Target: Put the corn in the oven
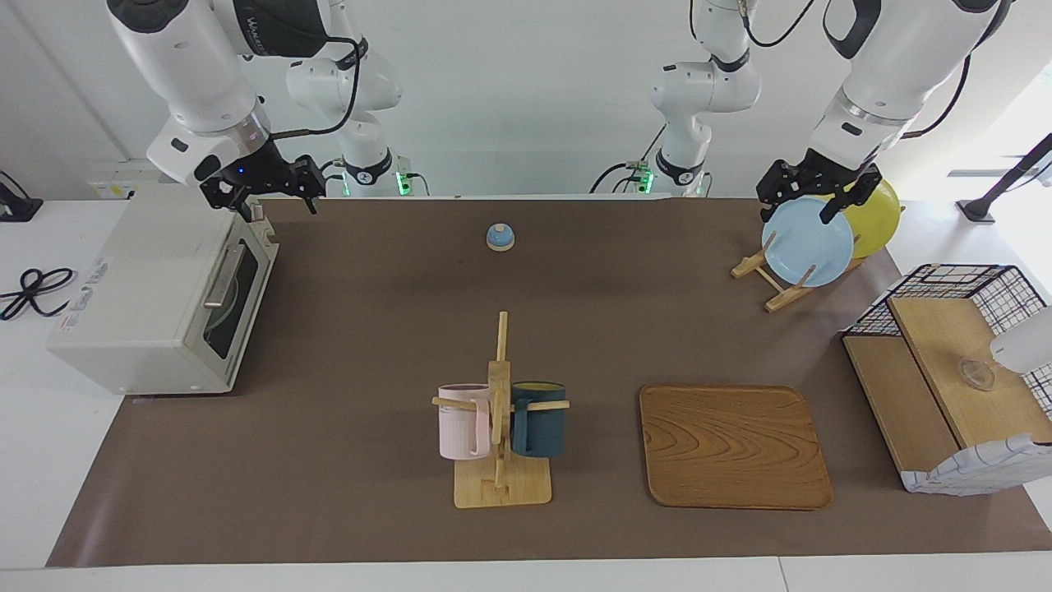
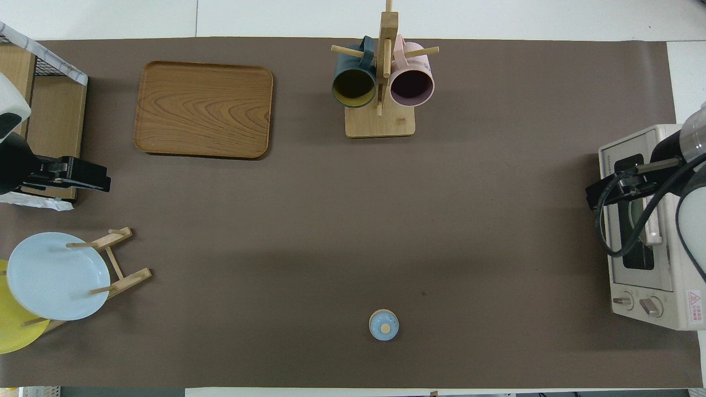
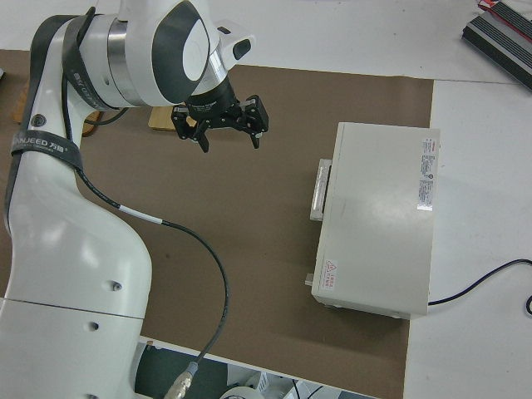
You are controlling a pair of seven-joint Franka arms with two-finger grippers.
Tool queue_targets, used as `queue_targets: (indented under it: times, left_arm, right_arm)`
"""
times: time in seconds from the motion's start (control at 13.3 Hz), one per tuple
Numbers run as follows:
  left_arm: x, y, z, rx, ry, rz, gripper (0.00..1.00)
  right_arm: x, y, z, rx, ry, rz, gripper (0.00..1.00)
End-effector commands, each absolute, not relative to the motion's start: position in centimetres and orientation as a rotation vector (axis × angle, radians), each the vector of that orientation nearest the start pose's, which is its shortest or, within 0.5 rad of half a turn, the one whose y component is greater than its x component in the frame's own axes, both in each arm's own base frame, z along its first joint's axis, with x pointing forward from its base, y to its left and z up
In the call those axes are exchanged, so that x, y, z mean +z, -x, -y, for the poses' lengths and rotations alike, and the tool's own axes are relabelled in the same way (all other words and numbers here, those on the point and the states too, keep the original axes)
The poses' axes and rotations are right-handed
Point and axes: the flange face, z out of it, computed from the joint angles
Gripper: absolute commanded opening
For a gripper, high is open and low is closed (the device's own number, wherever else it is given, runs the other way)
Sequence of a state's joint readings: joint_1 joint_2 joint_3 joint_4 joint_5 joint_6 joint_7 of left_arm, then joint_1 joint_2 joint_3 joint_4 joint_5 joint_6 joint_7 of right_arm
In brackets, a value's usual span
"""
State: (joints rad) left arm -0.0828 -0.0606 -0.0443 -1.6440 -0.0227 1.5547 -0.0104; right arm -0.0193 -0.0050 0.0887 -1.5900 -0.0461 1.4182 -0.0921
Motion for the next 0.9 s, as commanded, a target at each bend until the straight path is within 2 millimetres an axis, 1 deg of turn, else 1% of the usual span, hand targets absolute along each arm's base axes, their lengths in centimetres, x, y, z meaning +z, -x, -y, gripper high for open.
queue_targets:
  times: [0.0,0.23,0.38,0.53,0.68,0.83]
  left_arm:
    - [62.3,-52.8,6.7,0.051,3.134,-0.19,1.0]
    - [62.3,-52.8,6.7,0.051,3.134,-0.19,1.0]
    - [62.3,-52.8,6.7,0.051,3.134,-0.19,1.0]
    - [62.3,-52.8,6.6,0.051,3.133,-0.19,1.0]
    - [62.3,-52.8,6.7,0.051,3.134,-0.19,1.0]
    - [62.3,-52.8,6.6,0.051,3.133,-0.19,1.0]
  right_arm:
    - [61.2,-54.3,-1.8,0.239,3.156,0.171,1.0]
    - [61.2,-54.3,-1.6,0.246,3.151,0.159,1.0]
    - [61.5,-54.4,-1.3,0.21,3.156,0.149,1.0]
    - [61.4,-54.4,-1.0,0.231,3.151,0.137,1.0]
    - [62.2,-54.4,-0.7,0.2,3.158,0.132,1.0]
    - [62.2,-54.4,-0.8,0.199,3.148,0.13,1.0]
